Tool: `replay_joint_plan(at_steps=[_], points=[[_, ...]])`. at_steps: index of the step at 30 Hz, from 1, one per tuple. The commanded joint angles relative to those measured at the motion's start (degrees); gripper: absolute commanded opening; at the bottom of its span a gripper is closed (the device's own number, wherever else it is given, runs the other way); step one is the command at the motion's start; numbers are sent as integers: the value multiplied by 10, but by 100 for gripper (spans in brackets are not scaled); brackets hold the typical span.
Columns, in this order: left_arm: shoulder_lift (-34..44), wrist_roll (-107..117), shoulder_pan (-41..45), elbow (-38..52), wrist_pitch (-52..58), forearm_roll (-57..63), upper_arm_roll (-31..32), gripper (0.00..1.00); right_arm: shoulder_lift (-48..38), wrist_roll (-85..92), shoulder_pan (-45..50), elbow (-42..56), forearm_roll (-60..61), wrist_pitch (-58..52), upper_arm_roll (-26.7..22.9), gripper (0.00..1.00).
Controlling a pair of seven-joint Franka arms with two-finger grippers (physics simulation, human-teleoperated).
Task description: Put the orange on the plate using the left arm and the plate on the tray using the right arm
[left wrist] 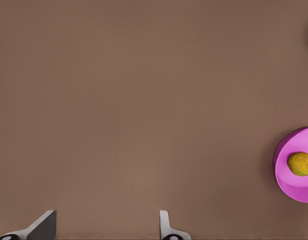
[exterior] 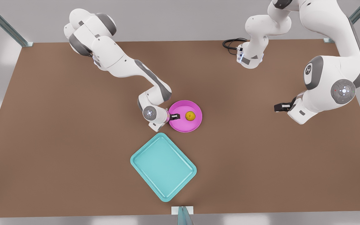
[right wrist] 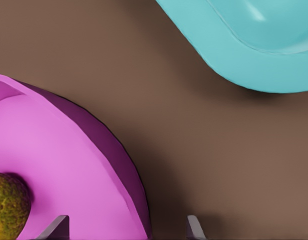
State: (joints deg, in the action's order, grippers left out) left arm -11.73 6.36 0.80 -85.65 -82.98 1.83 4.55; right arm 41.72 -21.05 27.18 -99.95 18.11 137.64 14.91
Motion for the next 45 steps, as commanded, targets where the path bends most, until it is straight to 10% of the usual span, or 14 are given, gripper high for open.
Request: replay_joint_plan(at_steps=[1,9,27,41,42,43,44,45], points=[[0,-15,-1,1,11,0,0,100,0,-39,1,0,-2,3,0,55],[-1,-15,0,1,11,0,0,100,-2,-33,1,4,-2,1,7,21],[0,-12,1,1,12,0,2,100,-52,-10,-229,49,55,-25,68,21],[-2,-14,0,2,12,0,2,100,67,-9,-248,192,55,-12,65,21],[-6,-13,0,2,16,0,2,100,67,-9,-248,192,55,-13,65,27],[-7,-13,0,3,16,0,2,100,67,-9,-248,192,55,-13,65,53],[-7,-13,0,3,15,0,2,100,66,-9,-247,192,56,-12,65,100],[-14,-13,0,12,16,0,2,100,64,-10,-247,192,60,-13,68,100]])
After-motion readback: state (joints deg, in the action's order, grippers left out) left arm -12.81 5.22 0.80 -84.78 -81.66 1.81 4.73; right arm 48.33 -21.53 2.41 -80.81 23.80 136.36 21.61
